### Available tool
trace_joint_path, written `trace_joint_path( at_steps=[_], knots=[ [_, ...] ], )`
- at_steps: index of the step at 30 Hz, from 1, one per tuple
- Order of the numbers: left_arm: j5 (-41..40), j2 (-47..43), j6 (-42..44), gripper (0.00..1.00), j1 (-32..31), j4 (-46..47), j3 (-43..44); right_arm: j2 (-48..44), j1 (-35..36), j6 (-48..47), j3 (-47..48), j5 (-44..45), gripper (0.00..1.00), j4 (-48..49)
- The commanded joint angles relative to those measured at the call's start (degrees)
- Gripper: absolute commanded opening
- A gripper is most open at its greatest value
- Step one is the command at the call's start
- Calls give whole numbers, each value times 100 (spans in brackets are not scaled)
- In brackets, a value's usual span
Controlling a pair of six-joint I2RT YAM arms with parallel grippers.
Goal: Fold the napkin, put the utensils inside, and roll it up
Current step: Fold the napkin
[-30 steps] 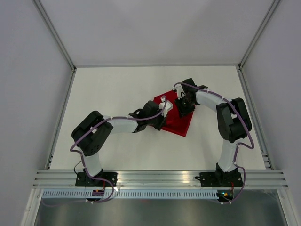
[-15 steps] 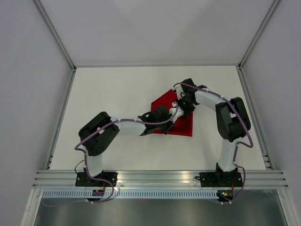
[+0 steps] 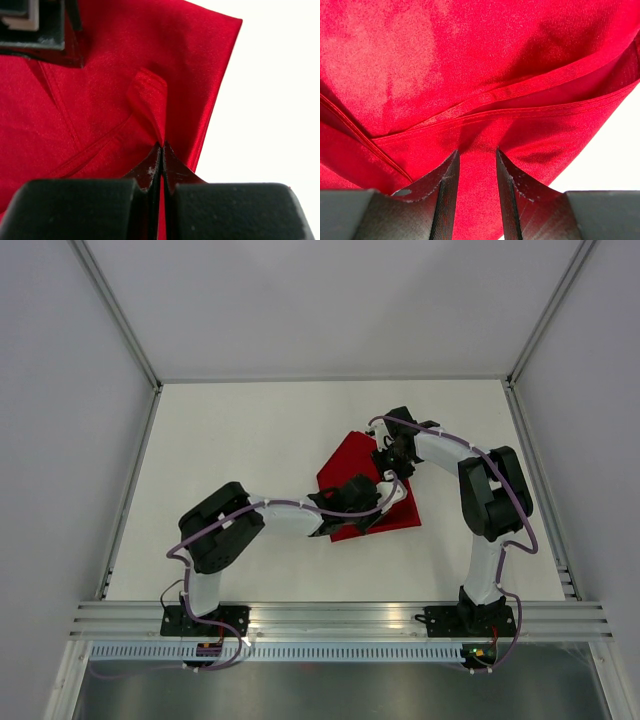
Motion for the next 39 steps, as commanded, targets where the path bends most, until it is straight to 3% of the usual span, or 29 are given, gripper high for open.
trace_joint_path(
  at_steps=[1, 16, 21, 25, 34, 39],
  knots=[
    [-175, 132, 326, 2, -111, -31, 313, 204, 27, 8, 66, 368, 41, -201],
    [-500, 273, 512, 3, -392, -137, 559, 230, 18, -9, 31, 412, 41, -227],
    [-527, 255, 476, 23, -471, -120, 603, 212, 18, -9, 31, 403, 41, -227],
    [-509, 194, 397, 34, -480, -5, 603, 203, 18, -9, 31, 394, 41, -227],
    [-219, 404, 160, 37, -471, 100, 927, 142, 18, -9, 31, 394, 41, -236],
    [-228, 527, 90, 34, -480, 109, 1078, 124, 18, 0, 40, 385, 41, -236]
  ],
)
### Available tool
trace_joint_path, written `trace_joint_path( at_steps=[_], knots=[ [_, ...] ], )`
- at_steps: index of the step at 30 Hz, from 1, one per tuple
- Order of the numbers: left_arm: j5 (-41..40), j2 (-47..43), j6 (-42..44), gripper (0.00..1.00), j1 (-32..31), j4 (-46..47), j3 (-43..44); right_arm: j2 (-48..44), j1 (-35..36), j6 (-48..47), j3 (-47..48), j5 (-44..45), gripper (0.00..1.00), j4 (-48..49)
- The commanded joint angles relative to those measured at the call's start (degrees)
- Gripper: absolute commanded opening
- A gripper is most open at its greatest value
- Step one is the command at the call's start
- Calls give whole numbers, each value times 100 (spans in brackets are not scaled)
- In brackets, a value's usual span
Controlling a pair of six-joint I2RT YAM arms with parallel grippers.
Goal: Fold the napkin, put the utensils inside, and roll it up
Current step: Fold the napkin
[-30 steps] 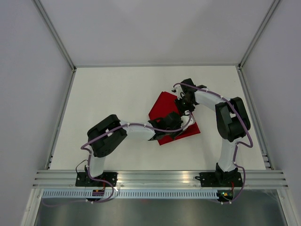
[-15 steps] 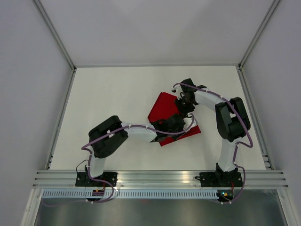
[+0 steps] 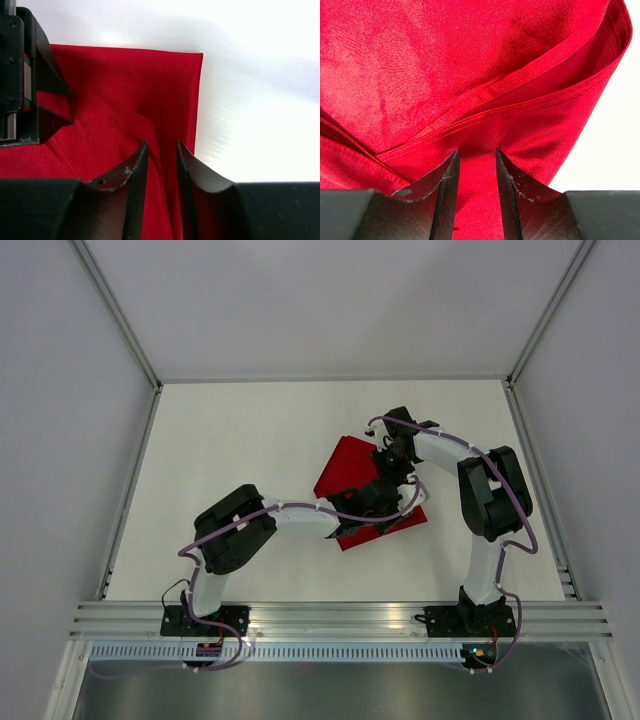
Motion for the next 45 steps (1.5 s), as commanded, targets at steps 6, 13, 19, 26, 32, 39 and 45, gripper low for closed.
trace_joint_path(
  at_steps=[6, 13, 19, 26, 32, 39, 45],
  knots=[
    [94, 183, -192, 33, -34, 185, 291, 127, -1, -18, 42, 296, 41, -234],
    [6, 288, -271, 37, -34, 255, 300, 118, -1, -9, 33, 287, 41, -243],
    [14, 314, -351, 17, -43, 335, 274, 109, 7, -9, 33, 278, 41, -234],
    [14, 244, -377, 2, -87, 440, 247, 118, -1, -9, 42, 278, 41, -234],
    [14, 156, -403, 2, -174, 528, 221, 127, -1, 0, 42, 287, 41, -234],
    [-231, 113, -570, 4, -210, 756, 81, 118, -1, -9, 42, 287, 41, -243],
    [-337, -484, -755, 34, -210, 1266, -420, -5, 7, -27, 77, 348, 41, -216]
  ],
)
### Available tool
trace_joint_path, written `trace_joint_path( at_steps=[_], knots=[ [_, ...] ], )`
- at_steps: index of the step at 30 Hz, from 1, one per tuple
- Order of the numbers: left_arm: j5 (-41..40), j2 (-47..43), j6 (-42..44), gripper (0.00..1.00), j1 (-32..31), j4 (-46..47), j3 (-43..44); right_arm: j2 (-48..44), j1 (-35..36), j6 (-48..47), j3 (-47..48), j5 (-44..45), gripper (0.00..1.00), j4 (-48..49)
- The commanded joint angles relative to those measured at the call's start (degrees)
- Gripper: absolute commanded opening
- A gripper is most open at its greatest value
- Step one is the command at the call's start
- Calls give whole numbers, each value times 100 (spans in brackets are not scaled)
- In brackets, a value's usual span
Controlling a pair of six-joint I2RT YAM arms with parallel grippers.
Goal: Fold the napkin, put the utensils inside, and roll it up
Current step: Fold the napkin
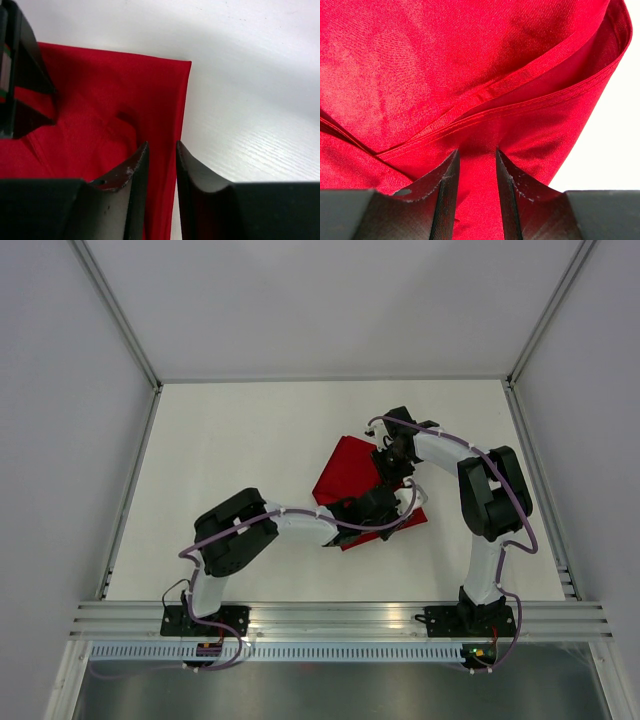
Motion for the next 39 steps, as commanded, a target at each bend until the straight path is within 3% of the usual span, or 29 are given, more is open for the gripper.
trace_joint_path(
  at_steps=[1, 7, 12, 15, 19, 21, 27, 39],
  knots=[
    [-158, -745, -411, 37, -44, 547, -171, -57, -1, -27, 75, 346, 41, -223],
    [-324, -1510, -834, 46, -35, 653, -549, -330, -10, -53, 180, 302, 44, -267],
    [-1316, -2152, -1570, 48, 53, -22, -804, -611, -45, -79, 312, 188, 48, -390],
    [-1608, -2547, -2388, 45, 342, -778, -1015, -760, -107, -158, 400, 74, 51, -530],
    [-1687, -2978, -3504, 33, 930, -1839, -1585, -963, -256, -360, 453, 56, 51, -802],
    [-1591, -3180, -3874, 31, 1098, -1931, -1875, -1085, -352, -561, 348, 143, 50, -882],
    [-1371, -3217, -4350, 18, 1590, -2080, -2492, -1349, -880, -1212, -249, 249, 47, -1058],
    [-431, -2294, -4297, 16, 2083, -1957, -2106, -1631, -1109, -1749, -1173, 566, 26, -1031]
  ],
)
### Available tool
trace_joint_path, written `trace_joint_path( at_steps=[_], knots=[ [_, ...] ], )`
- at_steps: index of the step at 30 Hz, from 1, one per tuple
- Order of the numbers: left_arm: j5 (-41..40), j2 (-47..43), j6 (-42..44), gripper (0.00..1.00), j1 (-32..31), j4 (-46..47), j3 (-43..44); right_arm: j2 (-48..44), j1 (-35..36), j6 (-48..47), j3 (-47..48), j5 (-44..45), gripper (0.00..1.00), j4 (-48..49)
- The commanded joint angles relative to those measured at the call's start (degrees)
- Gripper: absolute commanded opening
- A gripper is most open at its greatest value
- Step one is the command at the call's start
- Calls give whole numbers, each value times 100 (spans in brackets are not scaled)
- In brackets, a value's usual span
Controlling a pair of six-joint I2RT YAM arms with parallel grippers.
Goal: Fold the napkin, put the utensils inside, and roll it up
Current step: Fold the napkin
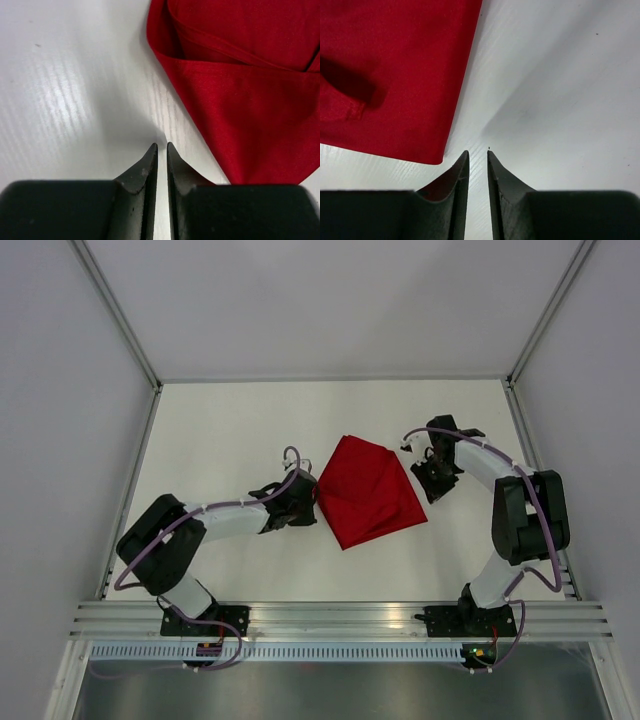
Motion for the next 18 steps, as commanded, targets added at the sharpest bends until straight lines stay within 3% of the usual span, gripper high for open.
trace_joint_path(
  at_steps=[1, 9, 18],
  knots=[
    [422, 272, -169, 16, 81, 123, 425, -285, 12, -206, -82, 280, 26, -201],
    [835, 835, -54, 16, 204, 106, 900, -171, 83, -505, -390, 86, 21, -386],
    [1160, 1283, 113, 17, 415, -52, 1498, 49, 688, -453, -478, -98, 20, -438]
  ],
)
